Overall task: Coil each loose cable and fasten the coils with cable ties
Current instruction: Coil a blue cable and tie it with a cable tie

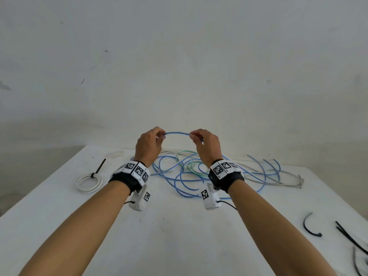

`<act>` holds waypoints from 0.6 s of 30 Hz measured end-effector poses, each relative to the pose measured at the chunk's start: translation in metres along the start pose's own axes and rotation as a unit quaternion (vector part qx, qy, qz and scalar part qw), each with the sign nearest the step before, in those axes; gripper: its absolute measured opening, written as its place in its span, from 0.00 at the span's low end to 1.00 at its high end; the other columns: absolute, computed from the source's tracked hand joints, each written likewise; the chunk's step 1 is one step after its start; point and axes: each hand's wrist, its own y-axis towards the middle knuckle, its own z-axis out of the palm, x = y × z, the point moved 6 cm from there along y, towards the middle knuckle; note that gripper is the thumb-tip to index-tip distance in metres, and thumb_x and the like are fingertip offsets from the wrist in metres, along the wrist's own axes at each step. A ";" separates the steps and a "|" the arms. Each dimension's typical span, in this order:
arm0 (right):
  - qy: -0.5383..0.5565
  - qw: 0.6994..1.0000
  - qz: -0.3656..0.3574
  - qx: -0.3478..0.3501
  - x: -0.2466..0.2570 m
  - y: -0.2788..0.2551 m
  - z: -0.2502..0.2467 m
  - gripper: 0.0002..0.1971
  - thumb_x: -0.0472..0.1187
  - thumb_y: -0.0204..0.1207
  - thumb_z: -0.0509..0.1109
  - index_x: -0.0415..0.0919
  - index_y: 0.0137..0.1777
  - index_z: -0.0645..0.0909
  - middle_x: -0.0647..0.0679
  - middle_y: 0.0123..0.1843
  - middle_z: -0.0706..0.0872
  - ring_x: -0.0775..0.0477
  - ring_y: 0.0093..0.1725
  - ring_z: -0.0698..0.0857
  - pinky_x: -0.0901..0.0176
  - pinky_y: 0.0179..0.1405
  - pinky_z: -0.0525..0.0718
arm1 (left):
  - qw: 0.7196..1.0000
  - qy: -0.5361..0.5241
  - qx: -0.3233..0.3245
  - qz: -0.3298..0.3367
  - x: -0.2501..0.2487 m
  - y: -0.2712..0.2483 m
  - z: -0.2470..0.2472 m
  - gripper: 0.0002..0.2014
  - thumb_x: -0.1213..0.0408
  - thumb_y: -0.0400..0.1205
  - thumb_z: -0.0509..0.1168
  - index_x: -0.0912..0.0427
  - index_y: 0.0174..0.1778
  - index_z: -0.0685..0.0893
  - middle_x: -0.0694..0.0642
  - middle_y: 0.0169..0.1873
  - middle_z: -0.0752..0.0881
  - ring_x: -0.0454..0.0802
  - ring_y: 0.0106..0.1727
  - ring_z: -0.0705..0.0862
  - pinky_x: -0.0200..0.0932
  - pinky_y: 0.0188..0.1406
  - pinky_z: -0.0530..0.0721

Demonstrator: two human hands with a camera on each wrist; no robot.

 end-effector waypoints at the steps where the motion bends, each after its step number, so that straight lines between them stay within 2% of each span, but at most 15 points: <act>1: -0.011 1.000 0.002 0.015 -0.001 -0.002 -0.003 0.07 0.43 0.83 0.72 0.40 0.53 0.89 0.45 0.46 0.91 0.44 0.46 0.86 0.53 0.48 0.82 | 0.999 -0.026 -0.018 -0.009 -0.003 0.003 -0.006 0.03 0.61 0.83 0.71 0.53 0.50 0.88 0.52 0.42 0.92 0.54 0.42 0.90 0.52 0.45 0.88; 5: -0.122 0.987 0.059 0.086 -0.036 -0.014 -0.015 0.08 0.43 0.84 0.70 0.39 0.52 0.88 0.39 0.47 0.91 0.36 0.48 0.86 0.50 0.45 0.80 | 0.985 -0.127 -0.100 -0.056 0.002 0.015 -0.036 0.07 0.55 0.79 0.69 0.52 0.48 0.90 0.53 0.37 0.92 0.53 0.38 0.92 0.57 0.41 0.91; 8: -0.188 0.963 0.163 0.109 -0.077 -0.028 -0.033 0.09 0.40 0.84 0.67 0.39 0.54 0.88 0.35 0.52 0.90 0.31 0.56 0.86 0.51 0.46 0.78 | 0.963 -0.202 -0.151 -0.096 0.001 0.020 -0.059 0.08 0.61 0.81 0.70 0.58 0.52 0.90 0.59 0.36 0.90 0.56 0.36 0.91 0.60 0.36 0.93; 11: -0.207 0.944 0.243 0.086 -0.106 -0.042 -0.054 0.10 0.41 0.85 0.66 0.41 0.57 0.87 0.33 0.56 0.88 0.30 0.57 0.85 0.51 0.47 0.77 | 0.944 -0.243 -0.181 -0.129 0.002 0.023 -0.072 0.10 0.64 0.83 0.69 0.64 0.55 0.90 0.56 0.35 0.88 0.52 0.33 0.89 0.55 0.35 0.93; 14: -0.174 0.951 0.252 0.038 -0.107 -0.039 -0.065 0.11 0.42 0.87 0.65 0.40 0.59 0.87 0.31 0.57 0.88 0.28 0.59 0.84 0.48 0.48 0.77 | 0.935 -0.269 -0.192 -0.130 -0.003 0.025 -0.077 0.09 0.62 0.84 0.69 0.64 0.52 0.90 0.52 0.34 0.86 0.46 0.28 0.87 0.51 0.32 0.92; 16: -0.103 0.970 0.214 -0.041 -0.093 -0.029 -0.072 0.11 0.41 0.87 0.65 0.39 0.58 0.88 0.33 0.54 0.91 0.28 0.56 0.86 0.47 0.48 0.79 | 0.927 -0.298 -0.185 -0.132 -0.011 0.026 -0.073 0.09 0.64 0.85 0.68 0.66 0.54 0.88 0.53 0.35 0.84 0.43 0.26 0.85 0.48 0.29 0.91; 18: -0.024 0.974 0.175 -0.142 -0.071 -0.020 -0.082 0.11 0.42 0.88 0.65 0.39 0.59 0.88 0.37 0.49 0.92 0.32 0.51 0.88 0.52 0.45 0.77 | 0.924 -0.313 -0.173 -0.133 -0.019 0.025 -0.065 0.09 0.64 0.86 0.68 0.66 0.55 0.88 0.55 0.37 0.84 0.43 0.26 0.85 0.46 0.29 0.90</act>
